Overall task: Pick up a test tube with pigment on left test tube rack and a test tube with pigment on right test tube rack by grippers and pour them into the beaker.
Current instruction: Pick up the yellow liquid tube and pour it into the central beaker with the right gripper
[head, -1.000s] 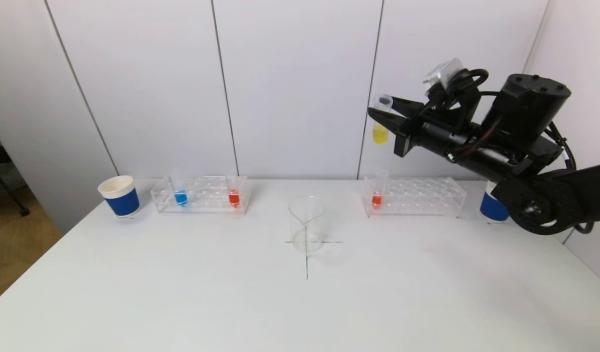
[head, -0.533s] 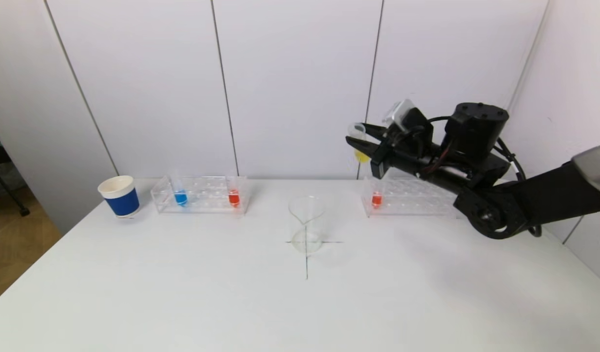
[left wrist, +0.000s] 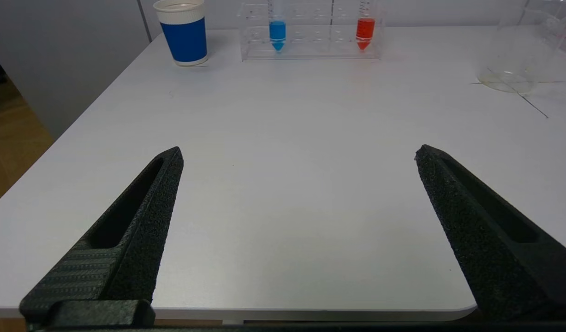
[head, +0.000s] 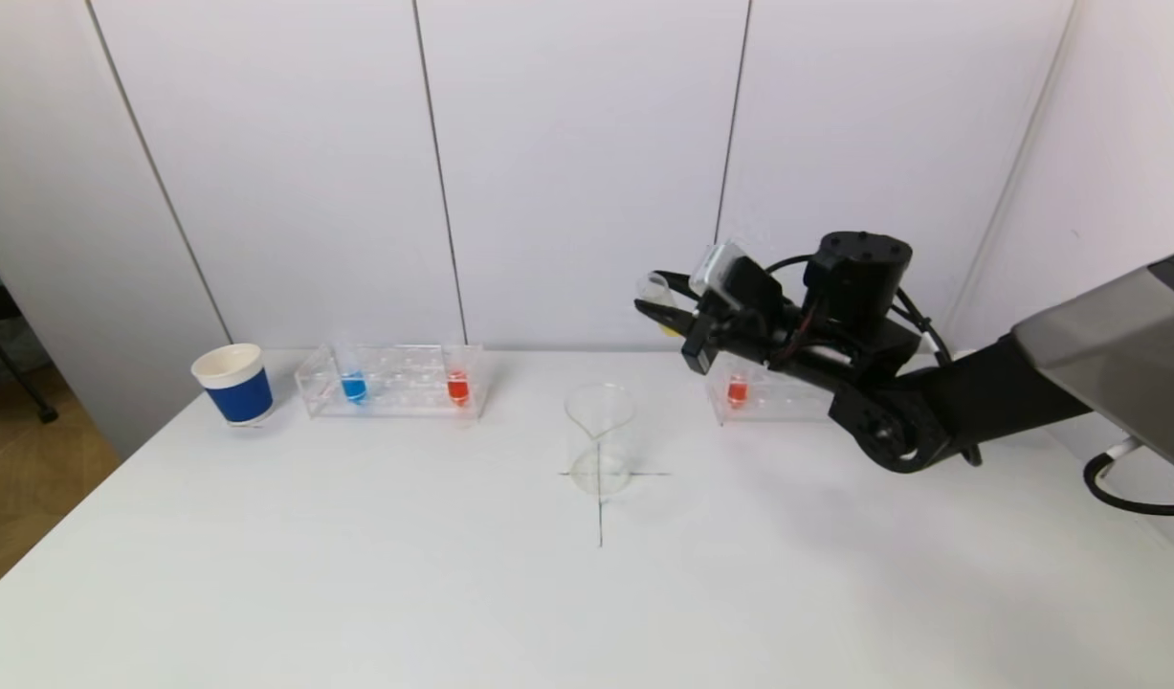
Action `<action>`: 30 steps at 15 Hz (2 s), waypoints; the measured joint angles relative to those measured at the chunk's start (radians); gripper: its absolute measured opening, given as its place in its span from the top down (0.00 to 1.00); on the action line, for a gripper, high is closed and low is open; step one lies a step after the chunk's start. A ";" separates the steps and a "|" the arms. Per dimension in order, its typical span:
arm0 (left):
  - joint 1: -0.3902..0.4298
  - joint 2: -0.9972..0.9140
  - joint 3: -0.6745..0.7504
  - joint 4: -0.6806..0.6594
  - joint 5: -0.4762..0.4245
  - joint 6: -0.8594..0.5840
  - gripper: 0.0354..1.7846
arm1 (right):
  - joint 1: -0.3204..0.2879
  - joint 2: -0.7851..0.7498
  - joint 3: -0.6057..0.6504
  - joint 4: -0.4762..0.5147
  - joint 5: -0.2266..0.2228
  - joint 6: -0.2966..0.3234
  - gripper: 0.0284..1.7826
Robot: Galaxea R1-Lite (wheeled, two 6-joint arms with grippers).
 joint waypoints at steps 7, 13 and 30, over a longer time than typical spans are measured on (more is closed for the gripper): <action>0.000 0.000 0.000 0.000 0.000 0.000 0.01 | 0.026 0.083 -0.089 0.031 -0.002 -0.127 0.75; 0.000 0.000 0.000 0.000 0.000 0.000 0.01 | 0.027 0.104 -0.101 0.022 0.012 -0.234 0.75; 0.000 0.000 0.000 0.000 0.000 0.000 0.01 | 0.043 0.122 0.077 -0.310 0.042 -0.343 0.75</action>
